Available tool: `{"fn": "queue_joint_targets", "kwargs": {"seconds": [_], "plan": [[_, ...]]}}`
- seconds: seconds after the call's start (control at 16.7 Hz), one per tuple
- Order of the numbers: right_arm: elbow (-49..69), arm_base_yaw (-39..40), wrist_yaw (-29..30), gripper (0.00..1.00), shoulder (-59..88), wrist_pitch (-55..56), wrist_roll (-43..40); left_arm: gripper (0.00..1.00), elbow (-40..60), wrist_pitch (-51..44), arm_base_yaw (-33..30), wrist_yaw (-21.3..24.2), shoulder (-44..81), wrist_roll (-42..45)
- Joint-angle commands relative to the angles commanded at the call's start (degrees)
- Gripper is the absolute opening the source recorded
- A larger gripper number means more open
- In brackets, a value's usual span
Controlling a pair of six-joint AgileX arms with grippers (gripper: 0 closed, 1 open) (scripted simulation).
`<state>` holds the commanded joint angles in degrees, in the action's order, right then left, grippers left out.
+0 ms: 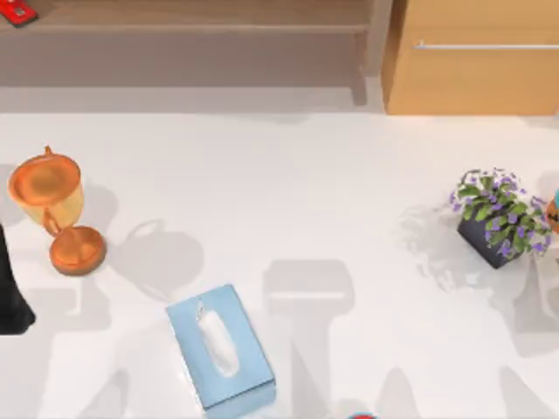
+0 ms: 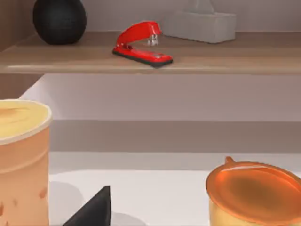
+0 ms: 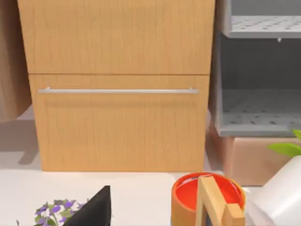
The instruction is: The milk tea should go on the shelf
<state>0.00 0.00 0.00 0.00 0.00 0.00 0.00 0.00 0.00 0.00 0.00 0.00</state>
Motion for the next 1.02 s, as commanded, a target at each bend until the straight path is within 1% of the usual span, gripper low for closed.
{"fn": "queue_joint_targets", "kwargs": {"seconds": [0.24,0.48,0.72,1.02], "plan": [[0.0,0.0,0.0,1.00,0.0,0.0,0.0,1.00,0.5,1.6,0.8,0.9,1.8,0.1],[0.0,0.0,0.0,1.00,0.0,0.0,0.0,1.00,3.2,10.6,5.3,5.7,12.6,0.7],[0.0,0.0,0.0,1.00,0.0,0.0,0.0,1.00,7.4,24.8,12.3,13.3,31.7,1.7],[0.0,0.0,0.0,1.00,0.0,0.0,0.0,1.00,13.6,45.6,22.8,24.4,61.6,3.2]]}}
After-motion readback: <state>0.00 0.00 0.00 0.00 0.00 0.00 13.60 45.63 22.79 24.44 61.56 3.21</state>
